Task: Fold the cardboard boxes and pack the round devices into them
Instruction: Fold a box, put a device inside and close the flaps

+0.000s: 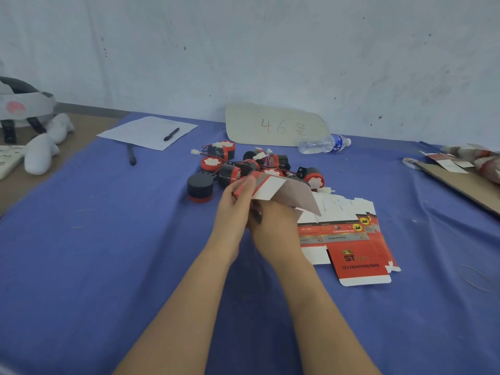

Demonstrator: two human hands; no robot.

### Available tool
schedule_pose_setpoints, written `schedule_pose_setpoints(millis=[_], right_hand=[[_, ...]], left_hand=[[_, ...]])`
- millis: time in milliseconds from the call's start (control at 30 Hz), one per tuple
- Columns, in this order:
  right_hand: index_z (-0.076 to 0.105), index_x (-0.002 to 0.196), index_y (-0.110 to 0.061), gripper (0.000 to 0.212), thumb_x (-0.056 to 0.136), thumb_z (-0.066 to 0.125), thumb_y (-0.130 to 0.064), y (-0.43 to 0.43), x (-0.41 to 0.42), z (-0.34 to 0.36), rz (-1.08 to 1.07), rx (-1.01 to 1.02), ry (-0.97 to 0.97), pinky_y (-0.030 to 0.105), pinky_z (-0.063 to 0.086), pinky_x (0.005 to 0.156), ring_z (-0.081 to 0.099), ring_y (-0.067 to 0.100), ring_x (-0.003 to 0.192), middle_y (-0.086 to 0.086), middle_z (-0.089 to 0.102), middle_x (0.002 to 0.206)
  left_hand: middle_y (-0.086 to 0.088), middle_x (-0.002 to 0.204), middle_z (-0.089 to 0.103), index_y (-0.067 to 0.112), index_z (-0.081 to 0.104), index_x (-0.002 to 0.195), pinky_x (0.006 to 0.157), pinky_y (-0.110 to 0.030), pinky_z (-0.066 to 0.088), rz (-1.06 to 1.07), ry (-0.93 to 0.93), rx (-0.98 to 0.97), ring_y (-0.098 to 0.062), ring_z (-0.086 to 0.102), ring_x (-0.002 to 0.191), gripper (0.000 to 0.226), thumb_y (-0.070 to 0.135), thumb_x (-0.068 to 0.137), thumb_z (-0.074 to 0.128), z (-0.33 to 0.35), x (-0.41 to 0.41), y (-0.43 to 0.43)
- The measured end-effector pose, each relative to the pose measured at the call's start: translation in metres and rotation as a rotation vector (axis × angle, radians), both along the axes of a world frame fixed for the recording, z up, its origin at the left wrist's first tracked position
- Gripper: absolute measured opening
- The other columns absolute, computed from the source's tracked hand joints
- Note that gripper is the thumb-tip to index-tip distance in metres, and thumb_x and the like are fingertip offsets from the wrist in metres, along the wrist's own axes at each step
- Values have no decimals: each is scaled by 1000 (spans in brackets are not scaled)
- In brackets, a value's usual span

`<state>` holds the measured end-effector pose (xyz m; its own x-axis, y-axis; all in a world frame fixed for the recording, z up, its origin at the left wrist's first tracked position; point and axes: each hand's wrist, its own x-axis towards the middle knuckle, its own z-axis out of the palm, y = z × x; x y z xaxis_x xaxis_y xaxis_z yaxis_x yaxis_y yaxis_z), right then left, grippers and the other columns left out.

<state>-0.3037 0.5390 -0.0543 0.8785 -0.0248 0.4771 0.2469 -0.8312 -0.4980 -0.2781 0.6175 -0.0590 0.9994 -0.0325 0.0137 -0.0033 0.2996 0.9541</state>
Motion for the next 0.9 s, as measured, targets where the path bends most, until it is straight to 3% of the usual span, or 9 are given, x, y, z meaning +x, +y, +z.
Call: schedule_pose_setpoints(millis=[100,233,333,400,467,567,700,800,900], right_hand=[[61,113,-11,24,92,49,-10,2,-2,3,37,-31,15,25,35,67,61,24,85,9,66,102],[59,110,-14,22,91,48,-10,2,-3,1,112,-165,126,33,45,71,61,26,87,6,68,98],[60,111,-11,25,89,49,-8,7,-5,3,168,-106,91,30,40,74,59,26,88,8,69,98],[59,110,-8,24,87,52,-6,8,-6,4,192,-56,86,34,46,75,61,26,85,8,69,96],[60,105,-6,21,86,53,-3,6,-6,5,214,-22,113,38,49,71,61,25,79,8,67,88],[63,87,-6,13,84,52,0,0,-4,4,247,10,133,31,42,63,50,14,65,-3,55,70],[68,82,-12,25,85,48,2,-2,-4,6,101,411,-50,11,41,64,55,1,70,-7,65,78],[62,93,-24,17,93,51,-10,-8,-1,11,-123,689,-218,10,44,72,58,3,82,-8,64,89],[59,111,-23,17,97,51,-29,-23,6,7,-92,867,69,18,48,86,59,6,97,-8,63,106]], left_hand=[[7,111,64,27,55,120,88,-31,52,70,16,63,-7,62,102,41,50,87,60,-2,-1,-3],[14,110,56,24,47,131,85,-25,43,206,0,178,-6,55,102,49,48,89,59,-3,1,3],[3,114,61,31,58,104,86,-27,46,230,-61,257,-14,57,107,22,48,91,55,-5,4,6],[-2,112,61,29,59,96,82,-26,47,230,-123,360,-16,58,103,24,51,91,51,-6,4,6],[-2,113,59,22,57,107,81,-25,44,227,-133,441,-16,57,103,33,51,91,52,-8,5,8],[1,113,56,20,50,118,83,-29,46,211,-71,488,-16,55,103,29,35,93,54,-8,9,14],[3,94,53,19,47,108,71,-30,43,247,-13,423,-18,51,87,13,16,96,42,-13,14,21],[7,95,54,21,47,111,62,-23,38,231,-45,425,-13,50,86,20,12,97,36,-14,12,17],[17,94,55,27,48,107,63,-20,39,175,-101,381,-1,52,86,20,14,97,36,-11,8,12]])
